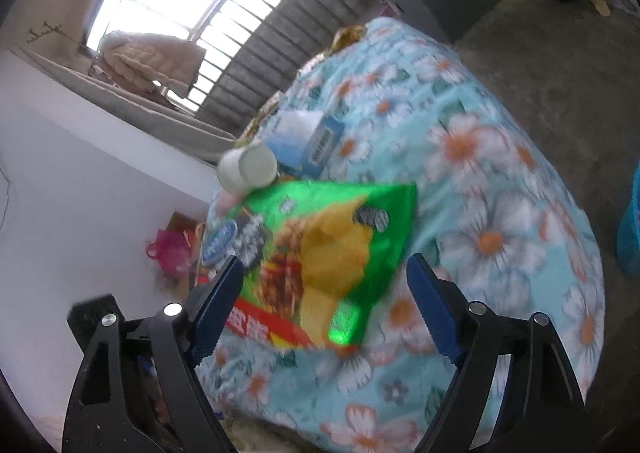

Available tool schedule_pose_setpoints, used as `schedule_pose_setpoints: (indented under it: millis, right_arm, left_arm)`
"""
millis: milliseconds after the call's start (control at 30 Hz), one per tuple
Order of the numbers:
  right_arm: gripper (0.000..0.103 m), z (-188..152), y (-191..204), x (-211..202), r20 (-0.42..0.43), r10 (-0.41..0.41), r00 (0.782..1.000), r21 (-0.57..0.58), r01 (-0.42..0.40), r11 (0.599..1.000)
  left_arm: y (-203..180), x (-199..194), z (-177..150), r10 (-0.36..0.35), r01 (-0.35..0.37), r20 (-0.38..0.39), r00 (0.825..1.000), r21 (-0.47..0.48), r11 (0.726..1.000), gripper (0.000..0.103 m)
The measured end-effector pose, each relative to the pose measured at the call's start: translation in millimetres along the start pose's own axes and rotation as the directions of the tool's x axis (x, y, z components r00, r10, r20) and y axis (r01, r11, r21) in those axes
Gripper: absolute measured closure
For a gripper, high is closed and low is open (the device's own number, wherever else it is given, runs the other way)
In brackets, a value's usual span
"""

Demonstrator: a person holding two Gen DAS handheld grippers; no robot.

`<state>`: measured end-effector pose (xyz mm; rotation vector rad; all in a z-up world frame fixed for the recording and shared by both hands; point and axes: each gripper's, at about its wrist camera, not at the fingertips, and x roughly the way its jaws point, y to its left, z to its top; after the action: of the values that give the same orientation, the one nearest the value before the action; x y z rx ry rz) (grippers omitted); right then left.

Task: Collect trash
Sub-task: 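Grasp the red-and-green snack bag with the left tool while the right tool grasps the white paper cup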

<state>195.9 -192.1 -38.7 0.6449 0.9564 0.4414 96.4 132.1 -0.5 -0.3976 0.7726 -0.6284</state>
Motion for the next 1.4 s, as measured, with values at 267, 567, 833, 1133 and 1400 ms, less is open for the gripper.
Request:
schedule_pose_setpoints:
  millis: [267,567,833,1133,1400]
  right_arm:
    - [0.036,51.1,-12.9,47.4,-0.022,0.019,1.000,0.034,-0.019,0.999]
    - [0.051,47.2,-6.4,82.2,-0.148,0.023,0.989,0.026,-0.019,0.999]
    - [0.059,23.0,-1.6,71.9,-0.190,0.107,0.976,0.048,-0.099,0.994]
    - [0.060,1.5,4.8,58.3,-0.216,0.150,0.965,0.020,-0.150,0.989]
    - [0.053,27.3,28.0,37.0,-0.141,0.167,0.976,-0.060,-0.177,0.982]
  left_arm:
    - [-11.6,37.9,-5.3,-0.099,0.099,-0.043,0.994,-0.005,0.995,0.022]
    - [-18.2,28.9,7.5,-0.149,0.153,0.062,0.987,-0.073,0.986,0.032]
    - [-3.9,34.3,7.2,-0.132,0.146,0.081,0.988,-0.205,0.968,0.057]
    - [7.1,29.9,2.8,-0.113,0.130,0.080,0.990,-0.257,0.958,0.091]
    - [2.5,22.2,-4.2,-0.139,0.154,0.079,0.987,-0.240,0.958,0.097]
